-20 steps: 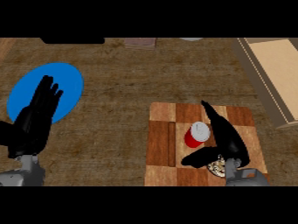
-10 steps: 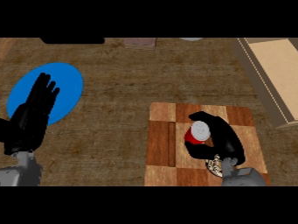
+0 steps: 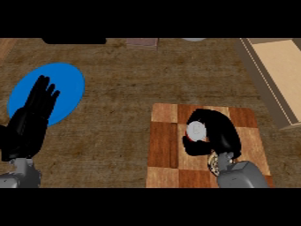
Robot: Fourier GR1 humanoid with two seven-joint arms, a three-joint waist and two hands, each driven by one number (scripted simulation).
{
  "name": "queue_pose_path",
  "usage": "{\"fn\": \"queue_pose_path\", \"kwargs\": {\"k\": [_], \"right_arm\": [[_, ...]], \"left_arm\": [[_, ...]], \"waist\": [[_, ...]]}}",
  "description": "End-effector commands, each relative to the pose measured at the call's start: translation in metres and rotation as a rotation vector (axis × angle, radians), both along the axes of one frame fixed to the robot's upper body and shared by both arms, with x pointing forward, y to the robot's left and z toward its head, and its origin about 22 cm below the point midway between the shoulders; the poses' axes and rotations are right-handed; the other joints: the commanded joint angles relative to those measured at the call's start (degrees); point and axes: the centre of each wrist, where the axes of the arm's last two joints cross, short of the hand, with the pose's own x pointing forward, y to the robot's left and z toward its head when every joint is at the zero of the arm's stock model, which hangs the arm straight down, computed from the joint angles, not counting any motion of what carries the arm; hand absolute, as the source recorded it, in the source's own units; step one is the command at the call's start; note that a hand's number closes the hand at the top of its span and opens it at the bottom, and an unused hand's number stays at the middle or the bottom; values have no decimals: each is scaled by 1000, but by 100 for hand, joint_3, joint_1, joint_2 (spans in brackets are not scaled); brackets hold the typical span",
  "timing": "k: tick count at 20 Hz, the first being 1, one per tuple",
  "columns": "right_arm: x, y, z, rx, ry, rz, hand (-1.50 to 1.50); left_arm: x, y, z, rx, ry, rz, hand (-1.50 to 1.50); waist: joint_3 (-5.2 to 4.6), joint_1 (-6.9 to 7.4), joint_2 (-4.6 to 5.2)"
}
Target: Pick the can from the cutting board and place it in the cardboard box
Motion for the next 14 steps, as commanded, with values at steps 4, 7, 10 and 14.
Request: {"fn": "queue_pose_path", "kwargs": {"k": [4, 7, 10, 14], "right_arm": [[58, 21, 10, -341, -84, 255, 150], [88, 33, 19, -361, -182, 275, 150], [84, 70, 34, -367, -270, 320, 150], [90, 64, 64, -422, -327, 376, 150]], "left_arm": [[4, -15, -5, 1, -6, -37, 0], [-1, 0, -1, -5, -19, -32, 0], [10, 0, -2, -5, -16, -22, 0], [-4, -17, 0, -5, 10, -6, 0]], "waist": [[1, 249, 69], [3, 215, 53], [1, 60, 19], [2, 14, -12]]}}
